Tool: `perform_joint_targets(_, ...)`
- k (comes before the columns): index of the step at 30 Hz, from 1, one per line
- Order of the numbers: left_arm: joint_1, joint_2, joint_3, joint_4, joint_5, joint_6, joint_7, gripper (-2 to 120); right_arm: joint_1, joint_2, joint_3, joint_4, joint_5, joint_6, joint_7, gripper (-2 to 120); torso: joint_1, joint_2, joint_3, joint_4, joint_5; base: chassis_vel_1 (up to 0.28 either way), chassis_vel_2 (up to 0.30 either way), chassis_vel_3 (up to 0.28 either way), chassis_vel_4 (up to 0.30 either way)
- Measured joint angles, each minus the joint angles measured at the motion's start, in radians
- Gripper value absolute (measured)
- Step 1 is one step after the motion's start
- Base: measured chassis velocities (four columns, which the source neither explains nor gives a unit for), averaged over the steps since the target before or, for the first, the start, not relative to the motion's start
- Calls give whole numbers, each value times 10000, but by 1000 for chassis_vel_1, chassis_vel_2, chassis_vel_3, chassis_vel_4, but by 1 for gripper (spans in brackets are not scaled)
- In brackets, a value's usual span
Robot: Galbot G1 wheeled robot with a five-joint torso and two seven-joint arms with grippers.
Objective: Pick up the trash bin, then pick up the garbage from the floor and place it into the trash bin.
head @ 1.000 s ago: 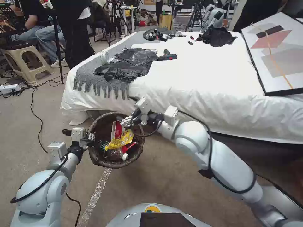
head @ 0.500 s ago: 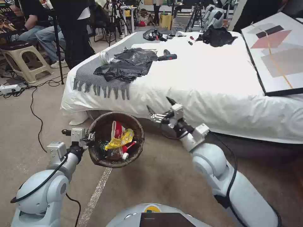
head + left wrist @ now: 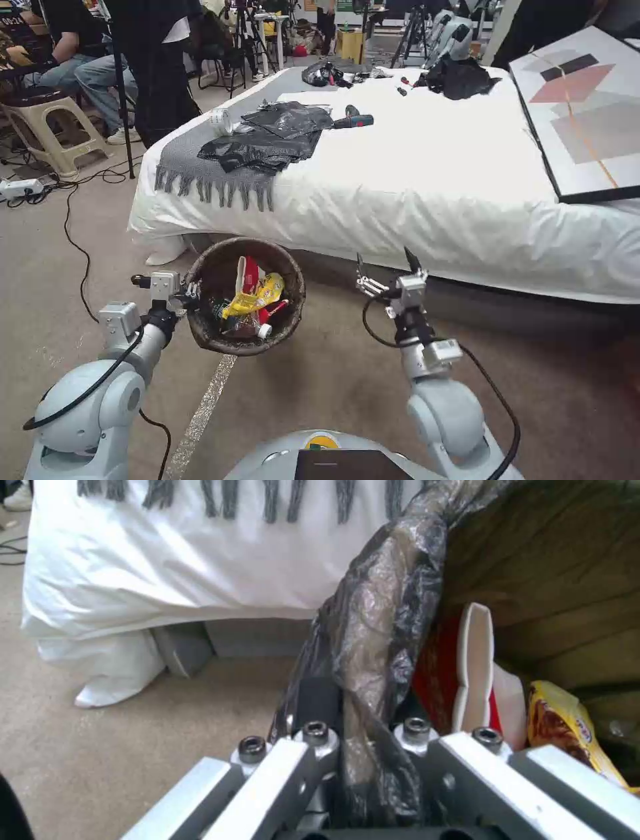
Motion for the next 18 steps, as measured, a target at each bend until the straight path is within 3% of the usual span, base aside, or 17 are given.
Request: perform_joint_targets(18, 82, 71, -204, 66, 104, -150, 97, 3, -874, -93, 1367, 394, 579, 25, 232, 100, 0, 0, 1, 1, 1, 0, 0, 0, 0)
